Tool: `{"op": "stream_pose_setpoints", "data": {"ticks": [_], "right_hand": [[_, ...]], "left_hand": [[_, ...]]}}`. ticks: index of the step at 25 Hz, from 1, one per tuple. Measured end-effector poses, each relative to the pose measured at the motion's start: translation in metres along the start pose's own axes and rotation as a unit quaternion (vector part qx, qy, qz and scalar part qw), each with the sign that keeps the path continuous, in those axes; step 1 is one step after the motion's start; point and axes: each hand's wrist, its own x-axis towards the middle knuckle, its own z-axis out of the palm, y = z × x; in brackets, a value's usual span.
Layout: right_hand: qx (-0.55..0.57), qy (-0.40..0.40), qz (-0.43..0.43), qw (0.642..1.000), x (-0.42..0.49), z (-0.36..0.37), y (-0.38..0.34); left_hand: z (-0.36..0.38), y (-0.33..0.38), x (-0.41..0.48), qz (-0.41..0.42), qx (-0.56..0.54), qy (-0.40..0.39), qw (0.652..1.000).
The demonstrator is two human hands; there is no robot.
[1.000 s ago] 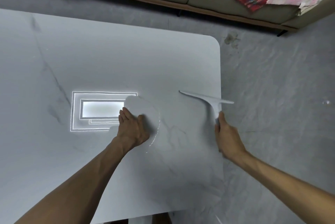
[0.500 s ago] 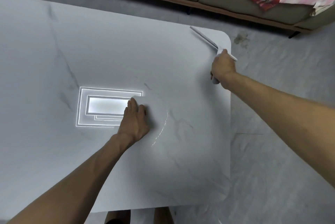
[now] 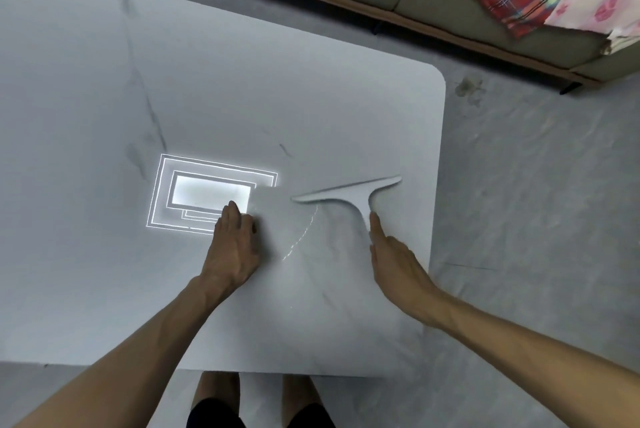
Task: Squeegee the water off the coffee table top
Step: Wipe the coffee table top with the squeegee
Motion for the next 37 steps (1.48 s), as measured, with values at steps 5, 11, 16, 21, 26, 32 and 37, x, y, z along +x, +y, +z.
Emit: {"op": "stream_pose_setpoints", "data": {"ticks": [5, 11, 16, 21, 26, 32, 37], "right_hand": [[0.052, 0.051, -0.03, 0.997, 0.009, -0.053, -0.009], [0.048, 0.186, 0.048, 0.98, 0.133, -0.123, -0.088], [0.023, 0.129, 0.018, 0.991, 0.112, -0.049, -0.113], [-0.074, 0.115, -0.111, 0.984, 0.049, 0.013, -0.045], [-0.113, 0.103, -0.094, 0.984, -0.014, 0.051, 0.021], [-0.118, 0.094, -0.073, 0.986, -0.06, 0.076, 0.048], [-0.113, 0.153, -0.122, 0.974, -0.092, 0.078, 0.032]], "left_hand": [[0.012, -0.006, -0.032, -0.003, -0.03, 0.04, 0.999], [0.029, -0.026, -0.059, -0.031, -0.074, 0.112, 0.99], [0.045, -0.049, -0.078, -0.048, -0.086, 0.119, 0.988], [0.062, -0.048, -0.097, -0.059, -0.043, 0.064, 0.995], [0.072, -0.037, -0.118, -0.069, -0.043, -0.039, 0.996], [0.077, -0.039, -0.149, -0.027, -0.114, -0.011, 0.993], [0.074, -0.05, -0.178, -0.097, -0.193, 0.115, 0.97]]}}
